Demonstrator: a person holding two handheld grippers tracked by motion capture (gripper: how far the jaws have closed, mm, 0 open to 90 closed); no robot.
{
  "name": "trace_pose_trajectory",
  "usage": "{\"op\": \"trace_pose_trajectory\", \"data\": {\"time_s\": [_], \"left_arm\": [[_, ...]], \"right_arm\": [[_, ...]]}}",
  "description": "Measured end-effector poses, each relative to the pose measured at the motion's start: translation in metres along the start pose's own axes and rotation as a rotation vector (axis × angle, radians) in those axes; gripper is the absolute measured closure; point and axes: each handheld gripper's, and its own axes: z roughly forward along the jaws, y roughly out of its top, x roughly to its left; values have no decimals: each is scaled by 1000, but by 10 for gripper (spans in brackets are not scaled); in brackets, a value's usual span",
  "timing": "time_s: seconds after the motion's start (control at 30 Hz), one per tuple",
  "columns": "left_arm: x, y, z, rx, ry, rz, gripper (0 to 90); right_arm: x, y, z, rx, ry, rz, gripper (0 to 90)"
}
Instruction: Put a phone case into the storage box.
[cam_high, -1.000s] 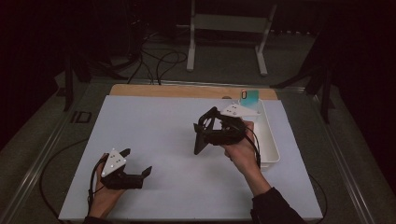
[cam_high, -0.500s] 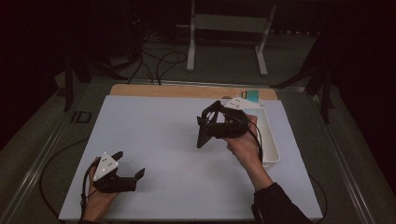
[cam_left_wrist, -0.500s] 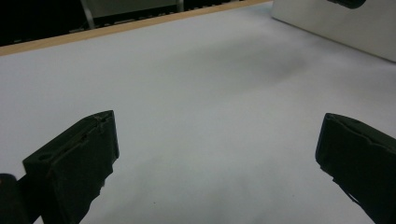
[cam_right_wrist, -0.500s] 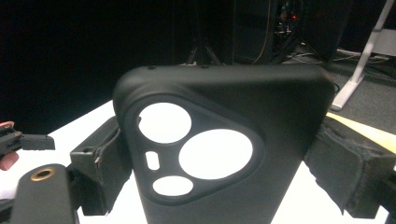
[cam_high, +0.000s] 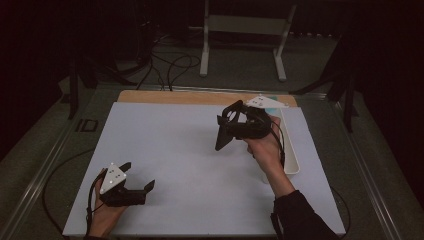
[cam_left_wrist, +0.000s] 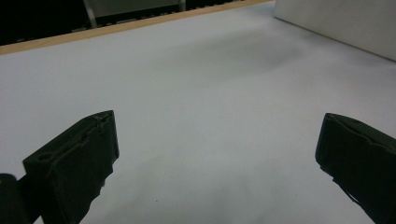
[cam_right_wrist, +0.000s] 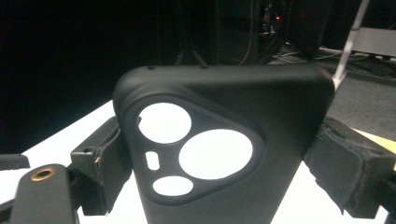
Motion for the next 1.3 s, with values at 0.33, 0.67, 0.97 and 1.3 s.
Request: {"op": "trace_pose_trajectory", "data": {"time_s": [0.33, 0.67, 0.97, 1.3], "left_arm": [[0, 0, 0, -1, 2, 0, 2], [1, 1, -1, -5, 3, -2, 2], [-1, 1, 0, -1, 7, 7, 2], [-1, 1, -1, -3, 8, 7, 2]], "right_arm": [[-11, 6, 2, 1, -35, 14, 138], [-18, 13, 0, -9, -60, 25, 138], [-30, 18, -2, -9, -102, 27, 138], [-45, 21, -2, -1, -154, 43, 138]]}}
